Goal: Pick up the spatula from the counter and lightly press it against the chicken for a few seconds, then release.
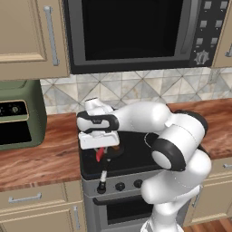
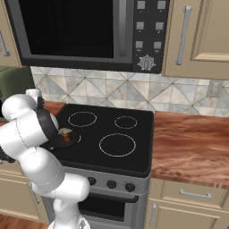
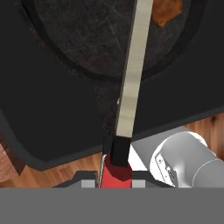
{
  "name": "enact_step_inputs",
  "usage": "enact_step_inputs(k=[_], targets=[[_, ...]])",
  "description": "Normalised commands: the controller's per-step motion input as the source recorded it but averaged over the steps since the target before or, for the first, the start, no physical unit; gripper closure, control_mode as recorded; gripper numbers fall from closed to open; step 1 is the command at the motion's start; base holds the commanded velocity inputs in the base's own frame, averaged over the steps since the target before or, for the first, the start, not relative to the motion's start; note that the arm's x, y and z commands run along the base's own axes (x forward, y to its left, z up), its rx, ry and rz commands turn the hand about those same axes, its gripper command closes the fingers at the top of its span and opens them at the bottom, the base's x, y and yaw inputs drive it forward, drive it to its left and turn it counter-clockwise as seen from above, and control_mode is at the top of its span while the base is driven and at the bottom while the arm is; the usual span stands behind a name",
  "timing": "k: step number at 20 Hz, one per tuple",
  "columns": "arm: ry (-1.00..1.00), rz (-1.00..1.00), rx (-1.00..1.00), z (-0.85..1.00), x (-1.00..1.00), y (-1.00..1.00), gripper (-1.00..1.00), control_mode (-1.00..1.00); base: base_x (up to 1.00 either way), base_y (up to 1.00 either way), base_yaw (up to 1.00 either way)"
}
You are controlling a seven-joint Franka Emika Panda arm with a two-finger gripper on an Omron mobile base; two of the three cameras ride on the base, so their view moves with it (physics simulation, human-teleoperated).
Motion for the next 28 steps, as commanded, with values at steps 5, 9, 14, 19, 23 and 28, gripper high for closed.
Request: enact_step_inputs(k=[5,9,14,19,23,28], targets=[[0.0,0.05,0.04,-0.05,0.0,0.0,1.0,-1.0,0.0,0.0,0.0],[0.0,0.04,0.04,-0.05,0.0,0.0,1.0,-1.0,0.0,0.0,0.0],[0.0,0.04,0.03,-0.02,0.0,0.0,1.0,-1.0,0.0,0.0,0.0],[0.0,0.04,0.02,0.0,0.0,0.0,1.0,-1.0,0.0,0.0,0.0],[0.0,0.04,0.02,-0.01,0.0,0.0,1.0,-1.0,0.0,0.0,0.0],[0.0,0.03,0.01,0.0,0.0,0.0,1.0,-1.0,0.0,0.0,0.0]])
